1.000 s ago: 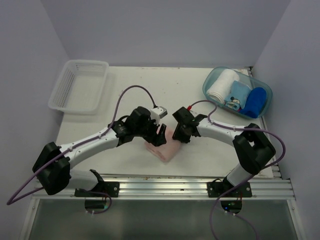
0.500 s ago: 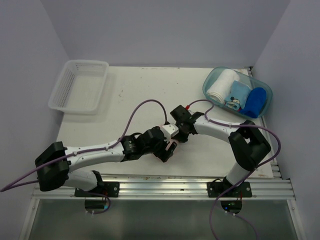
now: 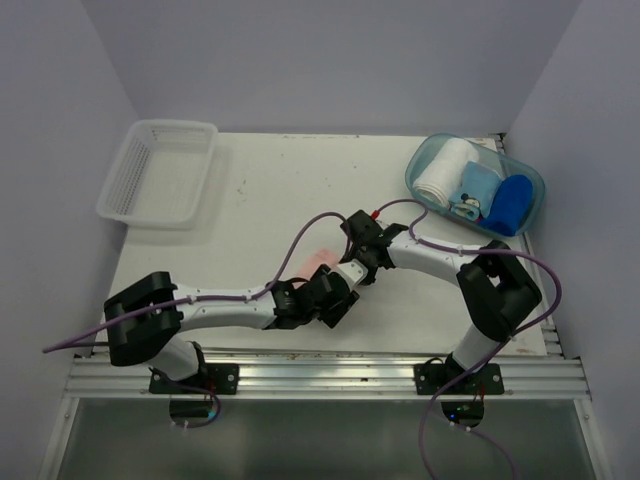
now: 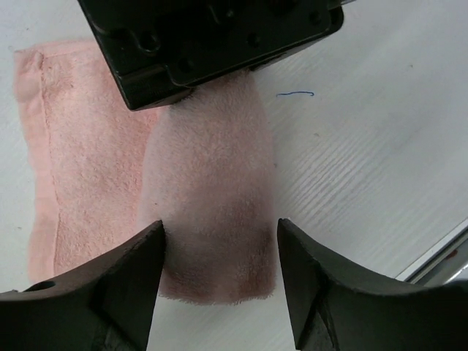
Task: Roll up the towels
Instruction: Roll the towel
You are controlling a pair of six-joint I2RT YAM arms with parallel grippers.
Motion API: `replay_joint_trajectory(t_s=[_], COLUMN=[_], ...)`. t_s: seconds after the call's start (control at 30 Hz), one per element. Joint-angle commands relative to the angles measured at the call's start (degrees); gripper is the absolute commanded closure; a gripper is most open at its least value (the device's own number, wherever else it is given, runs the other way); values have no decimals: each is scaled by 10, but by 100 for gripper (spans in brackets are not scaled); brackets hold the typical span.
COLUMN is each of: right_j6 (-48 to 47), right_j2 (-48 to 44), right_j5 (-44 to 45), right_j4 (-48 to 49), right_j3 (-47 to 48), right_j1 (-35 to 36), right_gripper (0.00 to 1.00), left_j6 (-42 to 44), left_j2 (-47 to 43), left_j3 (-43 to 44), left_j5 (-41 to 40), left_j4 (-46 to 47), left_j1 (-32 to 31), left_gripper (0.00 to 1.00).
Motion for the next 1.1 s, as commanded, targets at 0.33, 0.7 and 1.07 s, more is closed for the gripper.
replay_joint_trajectory(t_s=[0.33, 0.7, 1.07], right_j6=[18, 28, 37], right_j2=[-19, -91, -178], right_j5=[-13, -3, 20], right_j4=[8, 45, 102], right_j3=[-13, -49, -114], right_j1=[-3, -15, -15], right_gripper=[39, 29, 20], left_j6=[-40, -89, -161], left_j2=[2, -70, -1], left_j3=[-9, -96, -130], left_j5=[31, 332, 504], left_j4=[45, 137, 224], left_j1=[28, 187, 267], left_gripper=[81, 91, 92])
